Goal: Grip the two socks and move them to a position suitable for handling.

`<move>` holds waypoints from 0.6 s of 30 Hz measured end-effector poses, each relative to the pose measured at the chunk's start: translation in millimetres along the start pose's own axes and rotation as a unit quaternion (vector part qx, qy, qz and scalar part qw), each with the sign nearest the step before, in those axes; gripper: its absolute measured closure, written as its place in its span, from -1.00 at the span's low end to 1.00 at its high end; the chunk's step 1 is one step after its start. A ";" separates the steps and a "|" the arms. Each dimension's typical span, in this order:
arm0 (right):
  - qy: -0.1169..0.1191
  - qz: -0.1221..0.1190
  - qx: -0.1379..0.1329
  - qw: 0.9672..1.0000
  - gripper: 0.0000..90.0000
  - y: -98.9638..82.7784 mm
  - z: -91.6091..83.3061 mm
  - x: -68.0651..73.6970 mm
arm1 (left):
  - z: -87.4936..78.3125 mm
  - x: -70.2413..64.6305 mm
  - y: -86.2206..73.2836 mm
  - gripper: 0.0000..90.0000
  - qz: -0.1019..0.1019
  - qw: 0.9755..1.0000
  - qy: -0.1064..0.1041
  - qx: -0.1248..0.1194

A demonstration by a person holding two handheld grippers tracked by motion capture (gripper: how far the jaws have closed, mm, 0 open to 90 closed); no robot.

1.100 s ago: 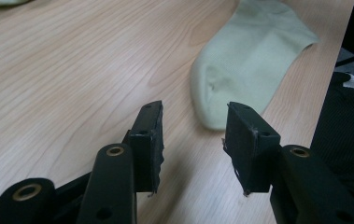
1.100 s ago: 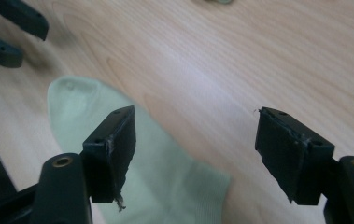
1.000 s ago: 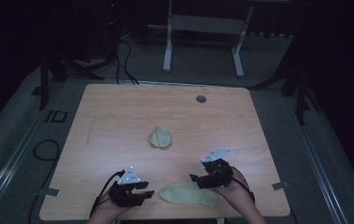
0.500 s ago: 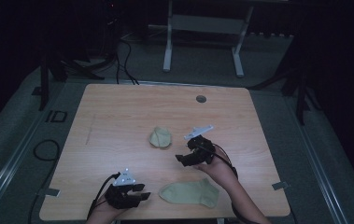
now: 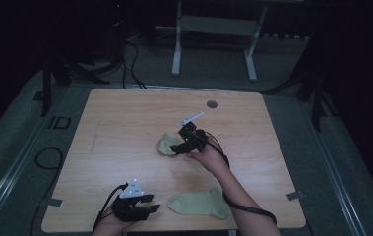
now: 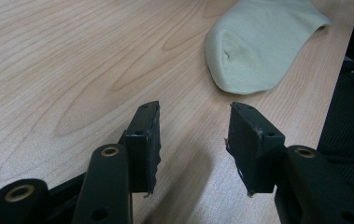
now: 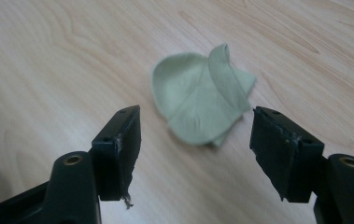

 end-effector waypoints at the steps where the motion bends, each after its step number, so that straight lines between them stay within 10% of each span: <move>1: -0.001 0.003 0.004 1.000 -0.25 3.2 4.4 -0.8 | 0.0 0.2 -0.1 0.19 -0.001 1.000 0.001 -0.001; 18: -0.047 0.030 0.049 0.997 -0.29 21.4 76.1 -7.4 | -1.2 -0.1 0.3 -0.63 -0.024 1.000 -0.009 -0.011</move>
Point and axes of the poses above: each handheld gripper's, and its own axes: z roughly forward along the jaws, y roughly out of its top, x roughly to its left, the point moved 8 cm from there along z, roughly forward along the jaws, and after that the axes turned 6 degrees about z, right-handed, at the moved point
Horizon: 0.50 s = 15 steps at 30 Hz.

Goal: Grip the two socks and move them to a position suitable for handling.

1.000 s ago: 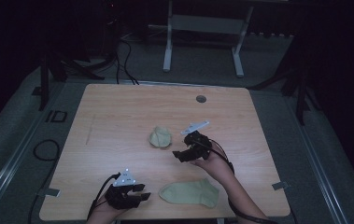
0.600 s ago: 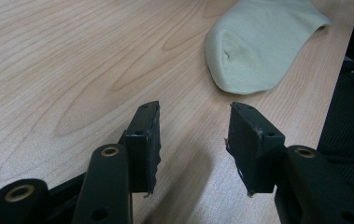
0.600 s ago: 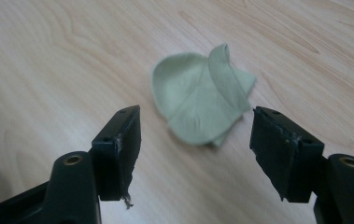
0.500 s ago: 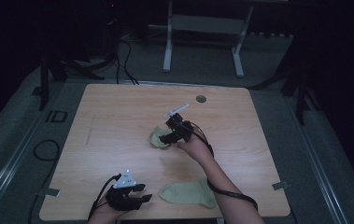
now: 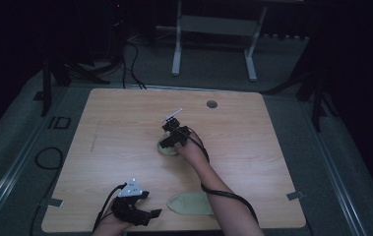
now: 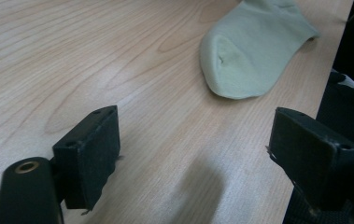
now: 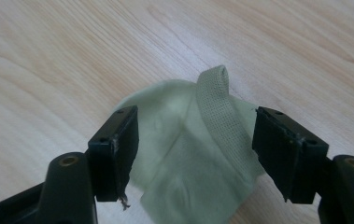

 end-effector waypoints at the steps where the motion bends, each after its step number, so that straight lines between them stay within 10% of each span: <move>1: -0.003 0.000 0.003 1.000 -0.29 -0.5 3.1 0.2 | -0.5 0.9 0.1 -0.64 0.000 1.000 0.003 -0.001; 8: -0.031 -0.027 0.013 0.999 -0.23 -7.2 18.2 5.6 | 1.3 3.5 -2.9 -0.64 0.011 1.000 0.024 0.013; 15: -0.066 -0.068 0.011 0.995 0.48 -8.1 15.7 9.5 | 1.9 3.1 -3.2 -0.64 0.013 1.000 0.024 0.015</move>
Point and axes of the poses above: each handheld gripper's, and its own axes: z roughly forward along the jaws, y roughly out of its top, x roughly to its left, the point moved 8 cm from there along z, roughly forward along the jaws, and after that the axes turned 6 degrees about z, right-handed, at the moved point
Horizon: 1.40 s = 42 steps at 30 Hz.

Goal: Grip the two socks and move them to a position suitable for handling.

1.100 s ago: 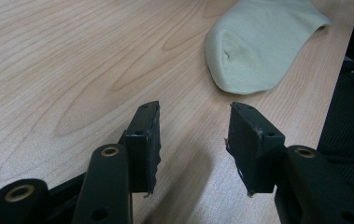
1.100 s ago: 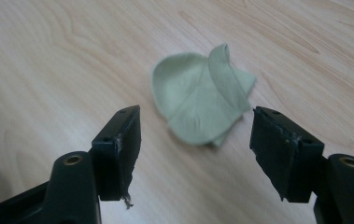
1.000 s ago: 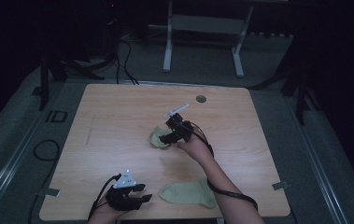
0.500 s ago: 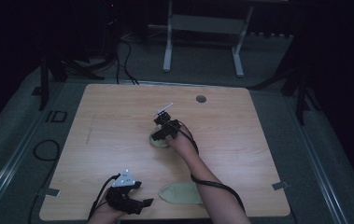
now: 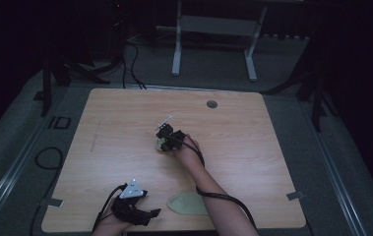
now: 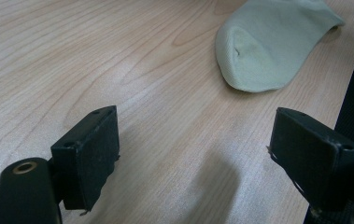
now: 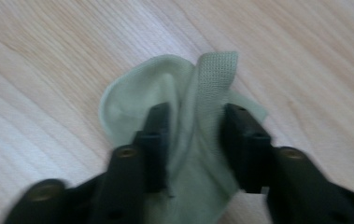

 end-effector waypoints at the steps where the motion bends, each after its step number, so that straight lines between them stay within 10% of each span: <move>1: -0.003 -0.001 -0.002 1.000 0.57 0.2 0.0 -0.9 | 0.0 0.2 -0.1 -0.64 -0.001 1.000 0.000 0.000; 18: -0.010 0.028 -0.011 1.000 0.79 -6.9 -49.0 -40.0 | 0.3 1.5 -0.5 -0.64 -0.006 1.000 0.000 0.001; 31: -0.014 0.061 -0.025 0.998 0.79 -56.3 -79.2 -65.6 | 0.9 -1.3 0.8 -0.64 -0.006 1.000 -0.001 0.001; 42: -0.001 0.062 -0.054 0.997 0.79 -103.5 -98.2 -42.7 | 2.4 -1.7 0.9 -0.64 -0.007 1.000 0.004 0.003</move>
Point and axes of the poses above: each handheld gripper's, and its own axes: z roughly forward along the jaws, y roughly out of its top, x roughly to its left, the point moved 8 cm from there along z, roughly forward along the jaws, and after that the axes turned 6 degrees about z, right-handed, at the moved point
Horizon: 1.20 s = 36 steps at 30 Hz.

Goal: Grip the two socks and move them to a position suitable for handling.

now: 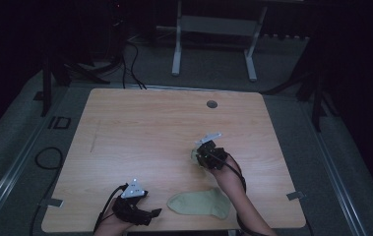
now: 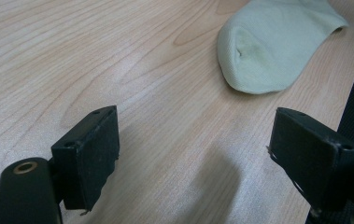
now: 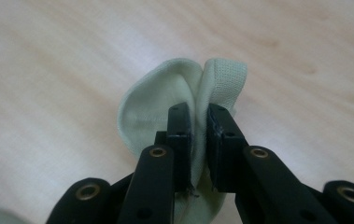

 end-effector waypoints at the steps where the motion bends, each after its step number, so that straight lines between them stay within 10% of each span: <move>1: 0.005 0.001 0.000 1.000 0.79 -3.6 0.6 3.1 | 0.2 -0.2 0.2 -0.64 0.001 1.000 0.001 0.000; 15: 0.012 0.014 0.002 1.000 0.74 -26.7 28.7 24.6 | 0.9 2.7 1.7 -0.64 -0.003 1.000 0.002 -0.003; 21: 0.015 0.020 0.006 1.000 0.43 -19.8 33.1 28.2 | 0.7 6.9 7.1 -0.64 -0.004 1.000 0.014 -0.011; 27: 0.047 0.004 -0.005 0.999 -0.31 -9.7 17.2 30.7 | 3.9 16.6 16.5 -0.58 0.007 0.999 0.044 -0.013; 36: 0.095 -0.029 -0.024 0.995 -0.15 2.3 -11.5 13.1 | 23.8 24.3 46.1 -0.58 0.020 0.999 0.042 -0.004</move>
Point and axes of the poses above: each handheld gripper's, and its own axes: z roughly forward along the jaws, y roughly out of its top, x roughly to its left, the point moved 8 cm from there along z, roughly forward along the jaws, and after that the axes turned 6 degrees about z, right-handed, at the moved point
